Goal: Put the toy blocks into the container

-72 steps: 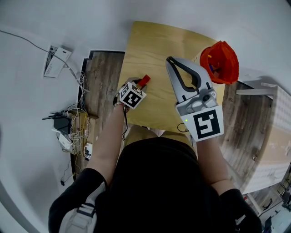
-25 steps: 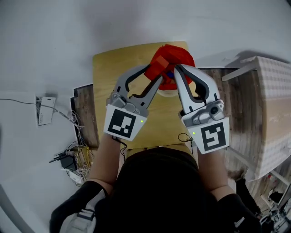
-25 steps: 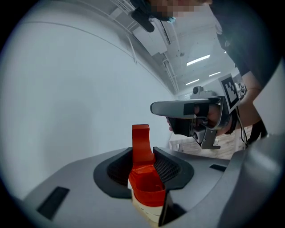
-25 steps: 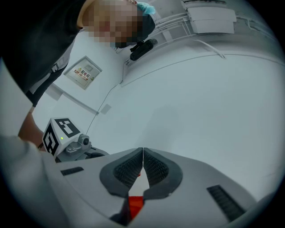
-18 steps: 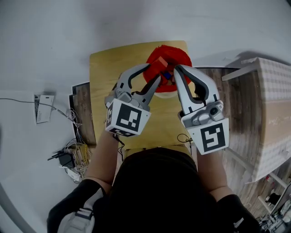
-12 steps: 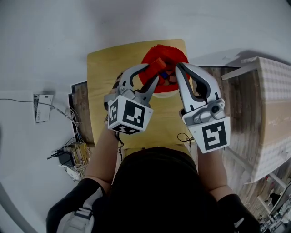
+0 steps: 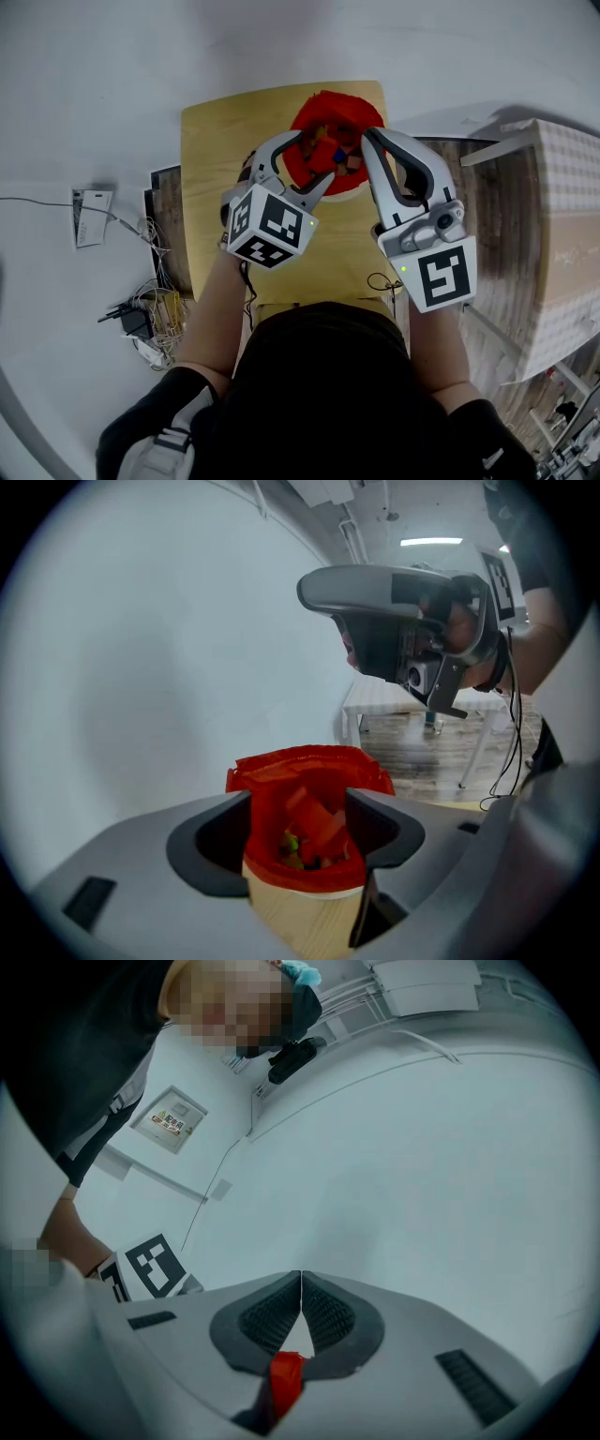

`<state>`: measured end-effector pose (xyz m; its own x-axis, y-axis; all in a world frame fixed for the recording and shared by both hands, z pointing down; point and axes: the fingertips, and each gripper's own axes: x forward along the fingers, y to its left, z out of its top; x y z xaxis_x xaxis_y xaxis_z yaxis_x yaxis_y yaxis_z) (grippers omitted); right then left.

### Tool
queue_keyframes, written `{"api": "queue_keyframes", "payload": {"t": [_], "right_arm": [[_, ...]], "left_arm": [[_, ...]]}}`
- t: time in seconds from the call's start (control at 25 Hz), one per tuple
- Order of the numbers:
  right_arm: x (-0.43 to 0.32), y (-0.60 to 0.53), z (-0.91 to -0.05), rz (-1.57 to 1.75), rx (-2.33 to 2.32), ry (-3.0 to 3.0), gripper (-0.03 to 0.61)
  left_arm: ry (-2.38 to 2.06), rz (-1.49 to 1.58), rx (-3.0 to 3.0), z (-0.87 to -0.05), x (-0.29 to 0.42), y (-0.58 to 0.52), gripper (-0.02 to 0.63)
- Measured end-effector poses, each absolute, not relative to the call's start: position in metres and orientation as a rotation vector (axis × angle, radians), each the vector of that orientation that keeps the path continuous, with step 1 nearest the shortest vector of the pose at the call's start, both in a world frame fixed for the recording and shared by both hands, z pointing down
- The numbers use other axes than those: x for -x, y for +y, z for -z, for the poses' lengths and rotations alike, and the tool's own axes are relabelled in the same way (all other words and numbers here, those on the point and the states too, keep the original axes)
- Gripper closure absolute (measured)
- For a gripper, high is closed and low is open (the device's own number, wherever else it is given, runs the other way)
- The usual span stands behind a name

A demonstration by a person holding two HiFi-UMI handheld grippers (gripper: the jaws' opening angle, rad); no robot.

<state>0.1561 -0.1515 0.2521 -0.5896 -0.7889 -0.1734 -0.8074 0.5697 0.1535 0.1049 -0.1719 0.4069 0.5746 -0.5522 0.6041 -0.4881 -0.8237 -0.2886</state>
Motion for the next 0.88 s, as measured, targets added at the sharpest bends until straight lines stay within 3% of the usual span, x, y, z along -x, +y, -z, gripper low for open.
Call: {"api": "queue_keyframes", "payload": {"t": [0.6,0.64,0.68,0.72,0.88], "right_arm": [[-0.162,-0.143,-0.246,-0.351,1.322,2.727,0.551],[-0.162,-0.142,-0.246,-0.356,1.319,2.731,0.55],[-0.163,-0.141,-0.246,-0.356,1.319,2.735,0.551],[-0.163,-0.14,-0.247,-0.354,1.321,2.738,0.551],[-0.164,-0.134,-0.25,-0.353,1.318,2.752,0.551]], "left_arm": [[0.903,1.094,2.69,-0.409,-0.112,-0.158,0.301],[0.94,1.065,2.657,-0.402,-0.111,-0.16,0.318],[0.985,1.031,2.617,-0.395,-0.108,-0.163,0.518],[1.025,0.996,2.589,-0.388,-0.106,-0.164,0.604],[1.083,0.903,2.656,-0.379,-0.105,-0.161,0.604]]}}
